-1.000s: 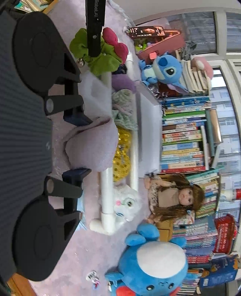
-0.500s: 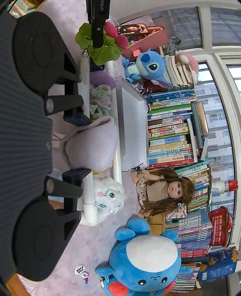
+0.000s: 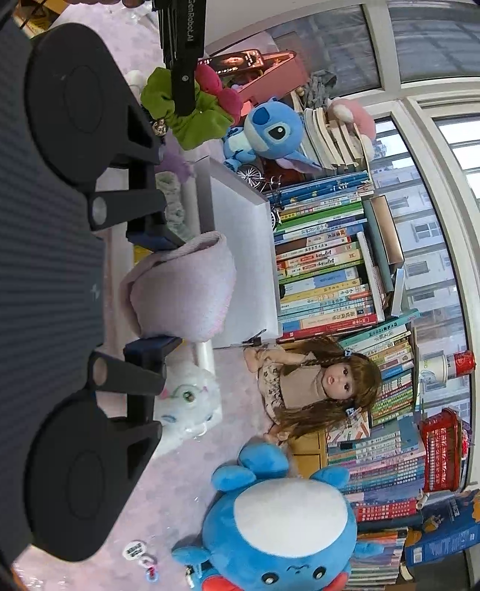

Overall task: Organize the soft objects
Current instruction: 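Carry the scrunchie with the left gripper while the right gripper carries the sock toward the white tray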

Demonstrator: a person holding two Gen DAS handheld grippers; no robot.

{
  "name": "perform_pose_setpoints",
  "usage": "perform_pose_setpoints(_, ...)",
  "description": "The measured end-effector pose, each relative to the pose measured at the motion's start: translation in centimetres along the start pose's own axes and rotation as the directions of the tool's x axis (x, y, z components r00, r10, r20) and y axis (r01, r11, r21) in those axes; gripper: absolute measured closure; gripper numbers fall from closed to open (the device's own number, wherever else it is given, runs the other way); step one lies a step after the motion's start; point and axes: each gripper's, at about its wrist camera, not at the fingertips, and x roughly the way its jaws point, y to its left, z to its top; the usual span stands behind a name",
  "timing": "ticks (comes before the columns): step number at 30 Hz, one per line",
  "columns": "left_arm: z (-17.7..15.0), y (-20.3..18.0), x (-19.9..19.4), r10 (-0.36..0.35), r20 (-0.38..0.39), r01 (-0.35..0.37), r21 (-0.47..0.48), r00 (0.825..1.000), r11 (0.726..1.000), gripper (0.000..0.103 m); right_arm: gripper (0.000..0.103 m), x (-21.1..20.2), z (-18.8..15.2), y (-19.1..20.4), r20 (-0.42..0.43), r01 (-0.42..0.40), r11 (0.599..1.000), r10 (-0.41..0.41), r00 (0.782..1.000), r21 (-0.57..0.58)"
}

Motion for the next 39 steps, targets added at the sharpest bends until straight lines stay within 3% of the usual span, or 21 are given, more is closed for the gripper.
perform_pose_setpoints(8, 4.8, -0.6, 1.5, -0.001, -0.002, 0.001, 0.024, 1.000, 1.000, 0.077, 0.051, 1.7, 4.5, -0.3, -0.008, -0.019, 0.999, 0.019, 1.000, -0.037)
perform_pose_setpoints(16, 9.3, -1.1, 4.9, -0.026, -0.025, 0.025, -0.009, 0.999, 1.000, 0.077, 0.051, 5.0, 9.1, -1.4, -0.052, -0.081, 0.996, 0.082, 0.995, 0.025)
perform_pose_setpoints(24, 11.8, -1.2, 11.8, -0.002, -0.105, -0.004, -0.058, 0.994, 0.998, 0.077, 0.050, 11.5, 12.4, -2.9, -0.201, -0.067, 0.994, 0.084, 0.976, 0.091)
perform_pose_setpoints(39, 11.8, -0.4, 20.8, 0.047, -0.202, -0.068, -0.098, 0.978, 0.993, 0.077, 0.049, 20.5, 11.6, -2.2, -0.331, -0.047, 0.992, 0.082, 0.940, 0.113)
